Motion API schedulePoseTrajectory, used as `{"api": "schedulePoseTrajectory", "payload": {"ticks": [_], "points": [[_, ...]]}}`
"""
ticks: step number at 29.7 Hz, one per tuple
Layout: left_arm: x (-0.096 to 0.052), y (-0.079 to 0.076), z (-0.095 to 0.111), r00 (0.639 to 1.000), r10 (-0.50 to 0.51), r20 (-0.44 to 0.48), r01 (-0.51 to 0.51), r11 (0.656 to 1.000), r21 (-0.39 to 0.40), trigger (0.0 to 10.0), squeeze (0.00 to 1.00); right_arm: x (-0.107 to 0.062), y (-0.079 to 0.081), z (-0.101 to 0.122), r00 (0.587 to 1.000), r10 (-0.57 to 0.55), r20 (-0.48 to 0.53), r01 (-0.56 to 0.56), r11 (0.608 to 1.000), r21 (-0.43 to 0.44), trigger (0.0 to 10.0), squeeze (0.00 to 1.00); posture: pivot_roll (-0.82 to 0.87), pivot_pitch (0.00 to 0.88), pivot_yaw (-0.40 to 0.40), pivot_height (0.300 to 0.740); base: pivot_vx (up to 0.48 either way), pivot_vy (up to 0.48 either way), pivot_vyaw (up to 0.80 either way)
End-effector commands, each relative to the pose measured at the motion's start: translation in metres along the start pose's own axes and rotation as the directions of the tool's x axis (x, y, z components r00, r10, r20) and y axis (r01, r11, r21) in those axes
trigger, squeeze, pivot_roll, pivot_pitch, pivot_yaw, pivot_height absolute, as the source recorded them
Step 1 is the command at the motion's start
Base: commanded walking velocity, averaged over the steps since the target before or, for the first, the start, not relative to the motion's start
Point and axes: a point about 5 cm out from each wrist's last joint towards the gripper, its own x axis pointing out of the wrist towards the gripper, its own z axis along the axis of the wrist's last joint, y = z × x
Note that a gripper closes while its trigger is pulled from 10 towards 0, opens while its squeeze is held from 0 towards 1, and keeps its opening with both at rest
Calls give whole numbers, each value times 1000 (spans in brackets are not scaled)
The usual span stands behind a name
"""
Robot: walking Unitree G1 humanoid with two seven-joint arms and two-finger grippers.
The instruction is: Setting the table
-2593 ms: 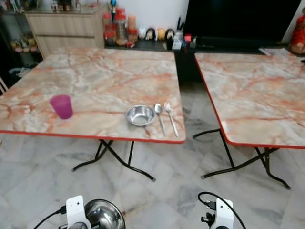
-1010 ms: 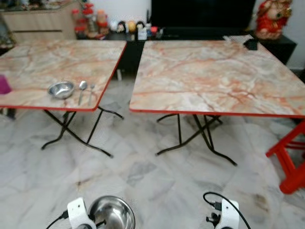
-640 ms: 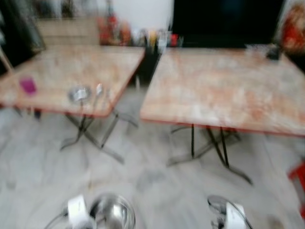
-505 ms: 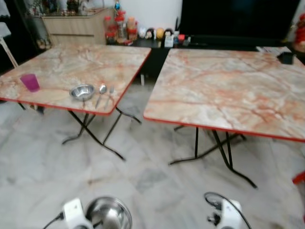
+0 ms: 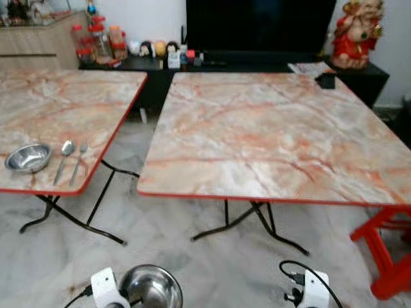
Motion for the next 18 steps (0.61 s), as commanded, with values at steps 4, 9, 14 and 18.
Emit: {"api": "schedulePoseTrajectory", "payload": {"ticks": [4,9,14,18], "points": [[1,-3,3,1000,-4,12,4,1000,-13,10000,0,0,-1,1,1000,-1,3,1,1000,4,10000,0,-13,0,-13,740,0,0,0],[1,-4,5,1000,-1,18,1,1000,3,10000,0,1,0,3,1000,3,7,-3,1000,12,10000,0,-14,0,-15,740,0,-49,0],[2,-5,6,1000,-1,21,1,1000,8,10000,0,1,-1,4,1000,0,7,0,1000,8,10000,0,-15,0,-16,740,0,-283,0],[2,-6,7,1000,-1,21,0,1000,9,10000,0,1,-2,4,1000,-4,4,4,1000,-2,10000,0,-19,0,-16,740,0,-332,0]]}}
